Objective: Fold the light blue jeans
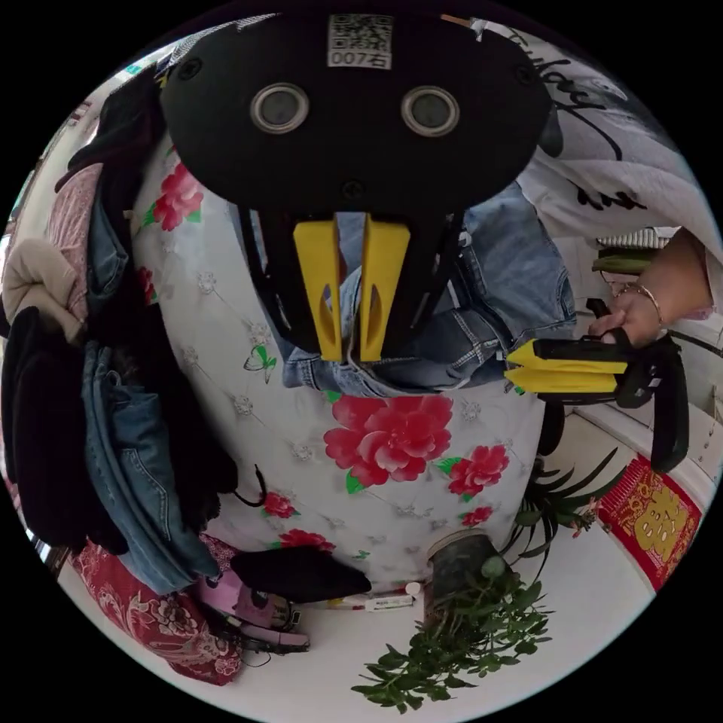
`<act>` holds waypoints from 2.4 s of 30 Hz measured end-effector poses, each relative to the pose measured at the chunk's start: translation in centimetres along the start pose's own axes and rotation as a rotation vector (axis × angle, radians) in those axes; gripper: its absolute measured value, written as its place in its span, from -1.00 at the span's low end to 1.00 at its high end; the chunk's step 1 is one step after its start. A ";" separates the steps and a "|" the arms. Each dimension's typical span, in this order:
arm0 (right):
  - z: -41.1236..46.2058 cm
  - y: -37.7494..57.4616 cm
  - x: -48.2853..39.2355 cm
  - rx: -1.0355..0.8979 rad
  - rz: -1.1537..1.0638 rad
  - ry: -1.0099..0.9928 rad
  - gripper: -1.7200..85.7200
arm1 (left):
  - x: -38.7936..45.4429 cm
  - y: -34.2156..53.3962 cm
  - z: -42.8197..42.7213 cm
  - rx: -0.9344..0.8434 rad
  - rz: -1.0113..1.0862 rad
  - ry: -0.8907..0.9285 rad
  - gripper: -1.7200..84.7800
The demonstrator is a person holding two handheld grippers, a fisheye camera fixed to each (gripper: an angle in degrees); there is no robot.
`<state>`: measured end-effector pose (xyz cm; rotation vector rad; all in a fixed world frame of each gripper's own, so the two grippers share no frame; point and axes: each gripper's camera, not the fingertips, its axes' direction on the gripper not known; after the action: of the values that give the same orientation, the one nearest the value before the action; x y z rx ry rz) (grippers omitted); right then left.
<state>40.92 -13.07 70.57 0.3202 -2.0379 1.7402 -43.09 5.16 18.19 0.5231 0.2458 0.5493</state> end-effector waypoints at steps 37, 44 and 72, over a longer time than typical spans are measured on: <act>5.7 10.0 8.8 -0.045 0.501 -0.326 -0.84 | -3.5 -8.0 4.8 -0.234 -0.048 -0.129 -0.96; -3.0 22.3 18.2 0.164 0.814 -0.160 -0.81 | -0.5 -11.3 1.1 -0.150 0.014 -0.078 -0.86; -26.9 54.5 19.2 0.290 1.037 0.407 -0.96 | 23.8 -18.7 -4.4 -0.069 0.388 -0.003 -0.91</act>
<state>4.51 25.18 34.85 -1.1147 -1.7142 2.3804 -16.82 6.51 2.51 0.5073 0.1211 0.9311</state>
